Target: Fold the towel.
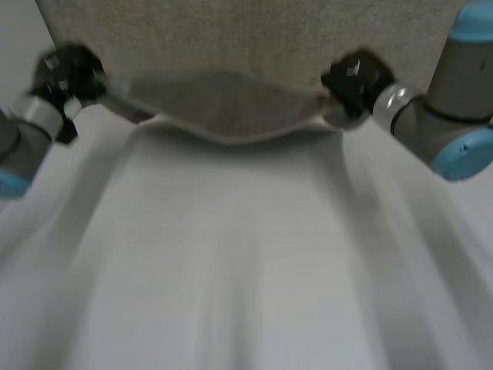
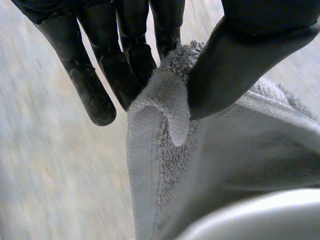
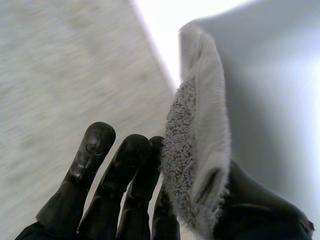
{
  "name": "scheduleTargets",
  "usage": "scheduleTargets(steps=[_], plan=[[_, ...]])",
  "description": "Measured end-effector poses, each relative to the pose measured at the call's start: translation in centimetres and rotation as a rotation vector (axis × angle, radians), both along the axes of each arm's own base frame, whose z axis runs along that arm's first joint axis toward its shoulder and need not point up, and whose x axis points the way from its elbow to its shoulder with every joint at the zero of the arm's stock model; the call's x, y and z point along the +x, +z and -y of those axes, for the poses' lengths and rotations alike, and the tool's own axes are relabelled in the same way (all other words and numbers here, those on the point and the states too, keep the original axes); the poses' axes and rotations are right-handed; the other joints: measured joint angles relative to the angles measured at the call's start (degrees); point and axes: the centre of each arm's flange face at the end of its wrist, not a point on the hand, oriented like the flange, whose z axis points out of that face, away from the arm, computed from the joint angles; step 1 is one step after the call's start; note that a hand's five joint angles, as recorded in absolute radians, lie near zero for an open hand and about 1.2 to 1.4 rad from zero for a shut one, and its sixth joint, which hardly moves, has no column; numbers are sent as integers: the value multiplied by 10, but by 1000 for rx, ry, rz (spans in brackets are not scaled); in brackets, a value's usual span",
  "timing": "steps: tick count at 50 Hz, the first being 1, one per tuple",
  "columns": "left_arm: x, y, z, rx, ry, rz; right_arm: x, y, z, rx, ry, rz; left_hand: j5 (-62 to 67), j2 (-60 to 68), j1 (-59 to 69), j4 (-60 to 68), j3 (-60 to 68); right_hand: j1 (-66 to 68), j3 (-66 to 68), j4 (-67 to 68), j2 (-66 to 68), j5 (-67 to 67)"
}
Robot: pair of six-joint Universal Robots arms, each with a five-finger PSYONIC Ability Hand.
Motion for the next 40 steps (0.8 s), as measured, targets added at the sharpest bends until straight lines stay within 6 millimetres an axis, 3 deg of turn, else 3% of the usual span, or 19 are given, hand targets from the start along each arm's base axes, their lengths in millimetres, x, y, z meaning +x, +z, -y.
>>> scheduleTargets(steps=[5,8,11,17,23,29,40], plan=[[1,-59,-22,108,-68,28,-10,-57,-13,172,3,-98,0,0,0,0,0,0,0,0,0,0],[0,-77,-34,138,-90,49,-14,-79,-23,227,8,-150,0,0,0,0,0,0,0,0,0,0],[3,-82,-40,140,-92,76,-18,-86,-31,247,12,-177,0,0,0,0,1,0,0,0,0,0],[15,-60,-47,105,-62,143,-25,-63,-51,223,12,-183,0,0,0,0,2,0,0,0,0,0],[26,-25,-59,110,-33,162,-34,-20,-75,159,0,-157,0,0,0,0,2,0,0,0,0,0],[39,-4,-79,171,-7,154,-51,10,-94,117,-35,-142,0,0,0,0,2,0,0,0,0,0],[49,-3,-119,273,-67,136,-88,37,-104,118,-124,-141,0,0,0,0,2,0,0,0,0,0]])
